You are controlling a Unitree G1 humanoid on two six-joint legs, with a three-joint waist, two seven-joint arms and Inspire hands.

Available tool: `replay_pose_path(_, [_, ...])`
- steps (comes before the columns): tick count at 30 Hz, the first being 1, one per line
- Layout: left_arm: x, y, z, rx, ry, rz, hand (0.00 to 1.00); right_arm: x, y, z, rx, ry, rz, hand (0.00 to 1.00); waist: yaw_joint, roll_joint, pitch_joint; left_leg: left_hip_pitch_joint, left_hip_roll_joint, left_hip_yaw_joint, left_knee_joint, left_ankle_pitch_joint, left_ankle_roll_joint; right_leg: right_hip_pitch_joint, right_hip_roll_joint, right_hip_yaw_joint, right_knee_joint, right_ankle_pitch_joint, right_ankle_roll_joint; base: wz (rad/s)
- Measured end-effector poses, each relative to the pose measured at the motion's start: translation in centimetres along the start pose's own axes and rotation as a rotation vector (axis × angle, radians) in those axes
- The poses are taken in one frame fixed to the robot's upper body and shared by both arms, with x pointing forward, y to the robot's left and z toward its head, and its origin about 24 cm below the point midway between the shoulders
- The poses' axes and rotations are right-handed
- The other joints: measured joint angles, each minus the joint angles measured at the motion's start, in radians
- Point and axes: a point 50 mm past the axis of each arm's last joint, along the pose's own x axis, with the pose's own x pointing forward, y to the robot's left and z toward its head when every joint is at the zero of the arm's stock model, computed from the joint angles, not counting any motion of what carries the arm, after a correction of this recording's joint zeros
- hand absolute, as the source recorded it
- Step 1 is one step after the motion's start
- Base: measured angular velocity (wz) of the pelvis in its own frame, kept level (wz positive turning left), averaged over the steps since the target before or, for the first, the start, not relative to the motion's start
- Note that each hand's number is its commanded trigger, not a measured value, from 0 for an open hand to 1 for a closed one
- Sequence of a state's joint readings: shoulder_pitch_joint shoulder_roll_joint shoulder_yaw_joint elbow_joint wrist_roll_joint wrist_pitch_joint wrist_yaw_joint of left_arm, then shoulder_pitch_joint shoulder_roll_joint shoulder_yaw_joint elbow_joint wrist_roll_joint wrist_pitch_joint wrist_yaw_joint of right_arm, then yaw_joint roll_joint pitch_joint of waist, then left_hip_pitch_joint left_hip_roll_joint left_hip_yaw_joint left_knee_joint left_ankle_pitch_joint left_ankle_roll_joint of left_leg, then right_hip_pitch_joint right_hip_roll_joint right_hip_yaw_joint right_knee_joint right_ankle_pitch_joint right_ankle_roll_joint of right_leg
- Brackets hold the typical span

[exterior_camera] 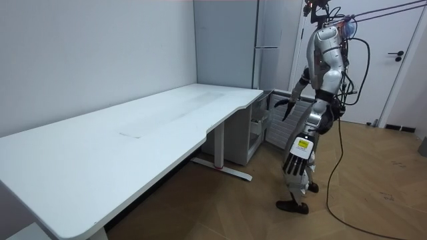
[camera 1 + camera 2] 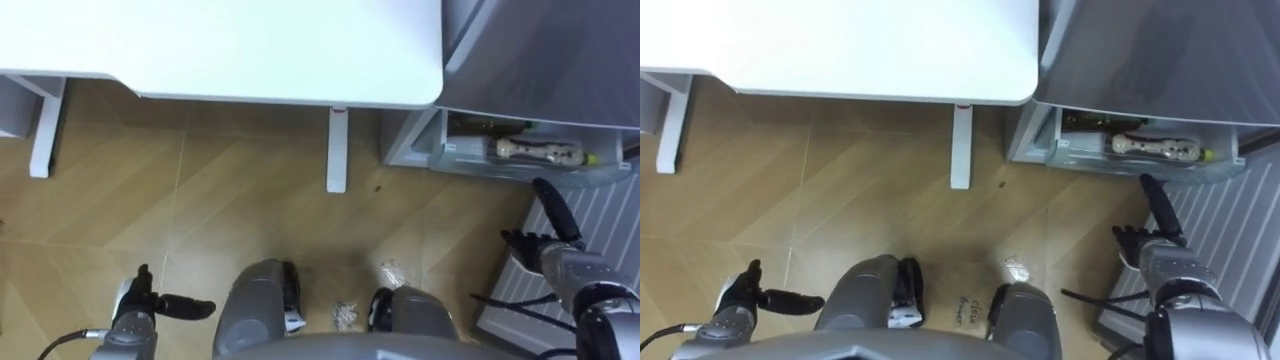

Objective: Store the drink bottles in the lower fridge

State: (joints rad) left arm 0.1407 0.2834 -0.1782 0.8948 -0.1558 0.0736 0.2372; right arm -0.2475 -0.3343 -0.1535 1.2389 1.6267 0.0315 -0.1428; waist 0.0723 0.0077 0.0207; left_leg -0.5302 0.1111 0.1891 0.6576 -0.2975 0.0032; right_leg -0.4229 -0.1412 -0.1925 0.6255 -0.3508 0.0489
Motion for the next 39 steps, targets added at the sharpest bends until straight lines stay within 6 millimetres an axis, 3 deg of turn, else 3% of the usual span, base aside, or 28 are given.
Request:
replay_pose_path(6, [0.0, -0.5, 0.8, -0.006, -0.033, -0.011, 0.0, 0.0, 1.1, 0.3, 0.016, -0.02, 0.072, 0.0, -0.009, 0.025, 0.0037, -0.097, -0.003, 0.002, 0.078, 0.0, 0.004, -0.129, -0.029, 0.0, 0.15, -0.015, -0.009, 0.0])
replay_pose_path(9, [0.0, -0.5, 0.8, -0.013, -0.041, -0.008, 0.0, 0.0, 2.0, 0.4, 0.017, -0.026, 0.109, 0.0, -0.007, 0.03, 0.0074, -0.193, 0.0, 0.005, 0.183, -0.018, 0.007, -0.233, -0.043, 0.025, 0.272, -0.08, -0.022, 0.02])
replay_pose_path(12, [0.0, -0.4, 0.8, -0.02, -0.046, 0.002, 0.0, -0.1, 2.6, 1.0, 0.013, -0.048, 0.138, 0.0, -0.013, 0.03, 0.0106, -0.316, 0.003, -0.001, 0.333, -0.054, 0.009, -0.37, -0.075, 0.041, 0.455, -0.153, -0.036, 0.14])
replay_pose_path(14, [-0.2, -0.2, -0.1, -0.005, -0.024, 0.006, 0.0, -0.2, 3.2, 1.4, -0.005, -0.057, 0.155, 0.0, -0.009, 0.033, 0.0087, -0.404, 0.021, -0.005, 0.46, -0.095, 0.003, -0.47, -0.093, 0.051, 0.582, -0.2, -0.058, -0.09])
replay_pose_path(17, [-0.6, -0.1, -1.4, 0.019, 0.003, 0.001, 0.0, -0.3, 4.2, 2.0, -0.021, -0.076, 0.188, 0.0, -0.016, 0.027, 0.008, -0.501, 0.021, -0.005, 0.58, -0.132, 0.014, -0.573, -0.117, 0.079, 0.723, -0.241, -0.058, 0.04])
replay_pose_path(21, [-0.7, -0.1, -1.5, 0.031, 0.002, -0.004, 0.0, -0.8, 7.0, 3.0, -0.072, -0.117, 0.267, 0.0, -0.01, 0.02, 0.0068, -0.609, 0.018, -0.005, 0.688, -0.155, 0.036, -0.679, -0.123, 0.114, 0.831, -0.253, -0.049, -0.03])
replay_pose_path(24, [-0.6, 0.1, -0.8, 0.05, -0.02, -0.006, 0.0, -1.2, 9.0, 3.0, -0.085, -0.119, 0.343, 0.0, -0.012, 0.001, 0.0052, -0.678, 0.016, -0.012, 0.756, -0.164, 0.052, -0.742, -0.121, 0.132, 0.897, -0.263, -0.031, 0.09])
replay_pose_path(30, [-0.6, 0.0, 0.0, 0.078, -0.043, -0.045, 0.0, -2.2, 12.3, 3.3, -0.092, -0.128, 0.458, 0.0, -0.01, -0.014, 0.0076, -0.74, 0.015, -0.021, 0.813, -0.174, 0.068, -0.797, -0.133, 0.141, 0.945, -0.266, -0.025, 0.01])
replay_pose_path(35, [-0.6, -0.1, 0.8, 0.083, -0.076, -0.083, 0.0, -3.9, 15.9, 4.1, -0.133, -0.153, 0.608, 0.0, 0.009, -0.031, 0.0163, -0.755, 0.016, -0.013, 0.852, -0.193, 0.081, -0.816, -0.136, 0.159, 0.985, -0.283, -0.012, 0.0])
replay_pose_path(39, [-0.5, 0.8, 0.8, 0.104, -0.078, -0.085, 0.0, -4.1, 16.3, 3.9, -0.185, -0.154, 0.603, 0.0, 0.011, -0.051, 0.0211, -0.767, 0.017, -0.02, 0.859, -0.196, 0.078, -0.824, -0.14, 0.151, 0.992, -0.289, -0.02, 0.0])
